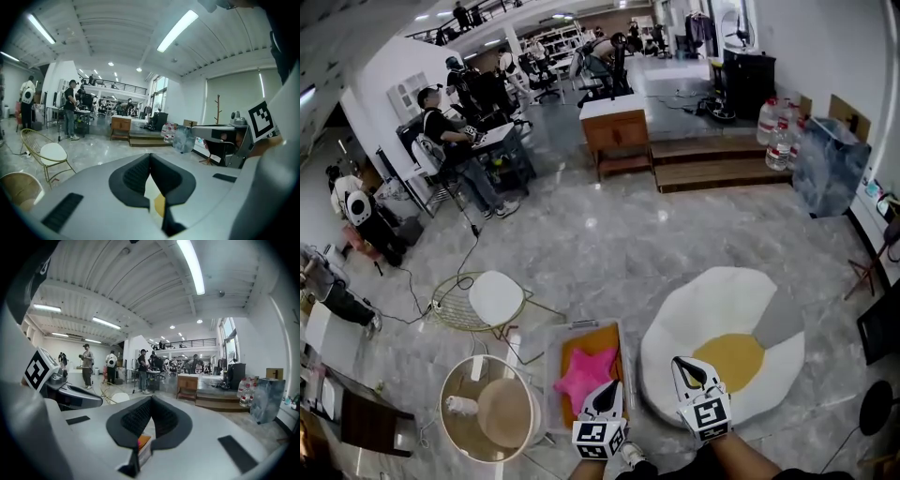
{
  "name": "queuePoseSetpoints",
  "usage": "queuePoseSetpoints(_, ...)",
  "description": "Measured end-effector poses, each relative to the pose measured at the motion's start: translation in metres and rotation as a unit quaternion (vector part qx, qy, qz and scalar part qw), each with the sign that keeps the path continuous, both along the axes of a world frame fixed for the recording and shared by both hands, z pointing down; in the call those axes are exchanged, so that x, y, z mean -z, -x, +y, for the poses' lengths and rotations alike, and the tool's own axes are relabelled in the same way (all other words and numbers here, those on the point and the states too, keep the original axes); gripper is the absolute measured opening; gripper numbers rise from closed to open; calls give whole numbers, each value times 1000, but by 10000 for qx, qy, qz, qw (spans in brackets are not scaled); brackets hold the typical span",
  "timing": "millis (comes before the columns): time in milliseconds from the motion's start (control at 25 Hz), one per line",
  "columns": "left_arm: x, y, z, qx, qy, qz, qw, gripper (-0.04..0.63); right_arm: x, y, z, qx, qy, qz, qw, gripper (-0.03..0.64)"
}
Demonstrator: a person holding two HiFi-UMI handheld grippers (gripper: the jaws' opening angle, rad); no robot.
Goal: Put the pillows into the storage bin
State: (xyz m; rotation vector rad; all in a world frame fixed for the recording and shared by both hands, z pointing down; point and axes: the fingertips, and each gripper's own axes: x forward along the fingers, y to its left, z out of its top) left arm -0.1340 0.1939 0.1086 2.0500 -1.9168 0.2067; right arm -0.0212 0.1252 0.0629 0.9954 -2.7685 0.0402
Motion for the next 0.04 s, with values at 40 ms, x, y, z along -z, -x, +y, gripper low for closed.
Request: queuePoseSetpoints(40, 2, 3, -2, -8, -49, -22, 10000, 17, 1, 3, 0, 1, -66, 5, 10000, 11)
